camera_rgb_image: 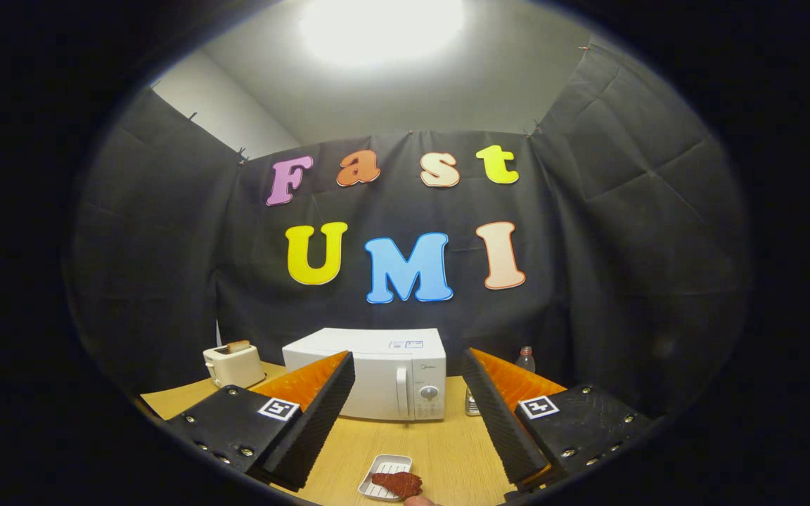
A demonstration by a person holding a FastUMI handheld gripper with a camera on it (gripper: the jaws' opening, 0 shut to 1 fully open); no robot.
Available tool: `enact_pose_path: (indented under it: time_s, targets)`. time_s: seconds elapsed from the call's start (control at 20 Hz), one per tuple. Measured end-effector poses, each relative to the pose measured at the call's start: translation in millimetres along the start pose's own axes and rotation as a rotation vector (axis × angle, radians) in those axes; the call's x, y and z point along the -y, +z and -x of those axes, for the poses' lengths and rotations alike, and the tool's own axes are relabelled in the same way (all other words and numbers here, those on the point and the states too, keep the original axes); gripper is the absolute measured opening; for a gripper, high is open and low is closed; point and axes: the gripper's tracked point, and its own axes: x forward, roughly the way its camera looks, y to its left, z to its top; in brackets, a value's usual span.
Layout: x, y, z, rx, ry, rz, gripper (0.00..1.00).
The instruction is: Open the microwave, put the food inside, and close the microwave door.
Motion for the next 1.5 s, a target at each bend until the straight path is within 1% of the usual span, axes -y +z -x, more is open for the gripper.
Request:
enact_pose_path:
  time_s: [0.45,0.6,0.8,1.1,1.3,1.5]
  targets:
    - [5.5,-2.5,-44.7,-0.002,0.002,-0.025,0.98]
    - [7.4,-3.6,-70.0,0.002,0.010,-0.002,0.98]
    - [4.0,-12.9,-103.8,-0.015,0.029,-0.009,0.98]
    - [-6.6,-43.8,-154.2,-0.061,0.068,-0.004,0.98]
    - [-2.8,-73.6,-186.7,-0.113,0.068,0.014,0.98]
    - [-2.0,-103.1,-217.0,-0.168,0.075,-0.012,0.98]
